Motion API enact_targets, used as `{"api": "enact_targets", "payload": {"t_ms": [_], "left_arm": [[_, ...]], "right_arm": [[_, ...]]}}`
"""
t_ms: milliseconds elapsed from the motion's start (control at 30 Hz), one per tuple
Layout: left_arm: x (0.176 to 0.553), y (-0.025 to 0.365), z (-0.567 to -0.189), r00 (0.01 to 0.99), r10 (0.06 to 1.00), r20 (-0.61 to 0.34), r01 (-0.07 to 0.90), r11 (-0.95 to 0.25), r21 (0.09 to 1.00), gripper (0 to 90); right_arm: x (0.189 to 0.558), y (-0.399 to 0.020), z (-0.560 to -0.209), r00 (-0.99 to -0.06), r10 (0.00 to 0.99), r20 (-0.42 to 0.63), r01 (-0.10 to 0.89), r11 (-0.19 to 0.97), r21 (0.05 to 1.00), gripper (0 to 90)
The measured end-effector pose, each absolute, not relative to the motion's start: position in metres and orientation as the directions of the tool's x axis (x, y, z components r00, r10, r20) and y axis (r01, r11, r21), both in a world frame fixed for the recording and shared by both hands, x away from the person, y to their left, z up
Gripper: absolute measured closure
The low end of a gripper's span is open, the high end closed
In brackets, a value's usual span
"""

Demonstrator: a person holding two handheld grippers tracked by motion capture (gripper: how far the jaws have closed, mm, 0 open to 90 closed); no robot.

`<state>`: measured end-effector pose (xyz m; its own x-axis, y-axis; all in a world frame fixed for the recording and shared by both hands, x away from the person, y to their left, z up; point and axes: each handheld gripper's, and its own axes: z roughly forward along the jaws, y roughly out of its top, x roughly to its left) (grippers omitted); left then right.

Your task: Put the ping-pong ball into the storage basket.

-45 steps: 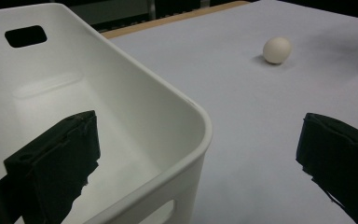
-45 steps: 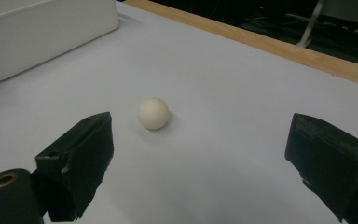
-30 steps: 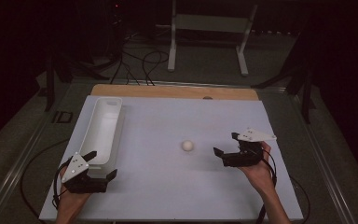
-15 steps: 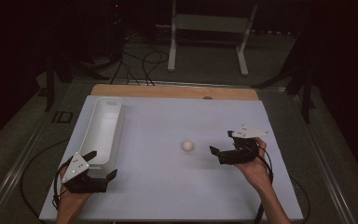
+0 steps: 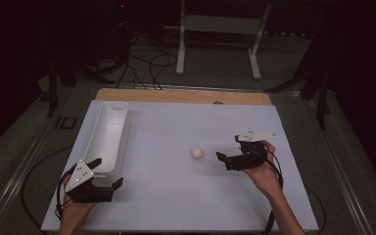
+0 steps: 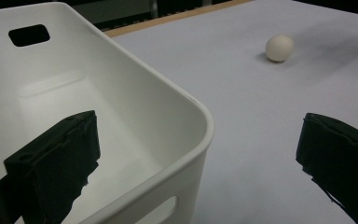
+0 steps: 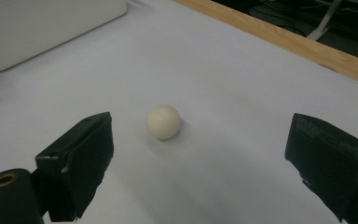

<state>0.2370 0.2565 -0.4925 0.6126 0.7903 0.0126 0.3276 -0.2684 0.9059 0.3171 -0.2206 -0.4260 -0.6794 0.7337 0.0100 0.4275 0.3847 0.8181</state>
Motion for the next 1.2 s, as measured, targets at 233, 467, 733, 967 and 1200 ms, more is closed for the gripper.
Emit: {"api": "enact_targets", "payload": {"t_ms": [233, 467, 733, 967, 1200], "left_arm": [[0.237, 0.257, -0.493, 0.614, 0.789, 0.014, 0.327, -0.271, 0.905, 0.1], [0.237, 0.256, -0.493, 0.614, 0.79, 0.014, 0.328, -0.27, 0.905, 0.1], [0.238, 0.256, -0.493, 0.614, 0.789, 0.015, 0.327, -0.271, 0.905, 0.1], [0.238, 0.256, -0.493, 0.614, 0.789, 0.015, 0.327, -0.272, 0.905, 0.1], [0.238, 0.256, -0.493, 0.614, 0.789, 0.014, 0.327, -0.271, 0.905, 0.1]], "right_arm": [[0.321, -0.216, -0.424, -0.688, 0.726, 0.005, 0.427, 0.399, 0.812, 7.3], [0.325, -0.21, -0.423, -0.691, 0.723, 0.004, 0.429, 0.406, 0.807, 7.3], [0.329, -0.206, -0.423, -0.697, 0.717, 0.004, 0.43, 0.414, 0.802, 7.3], [0.331, -0.202, -0.422, -0.702, 0.712, 0.004, 0.431, 0.42, 0.799, 7.3], [0.334, -0.199, -0.422, -0.706, 0.708, 0.007, 0.434, 0.425, 0.795, 7.3]]}}
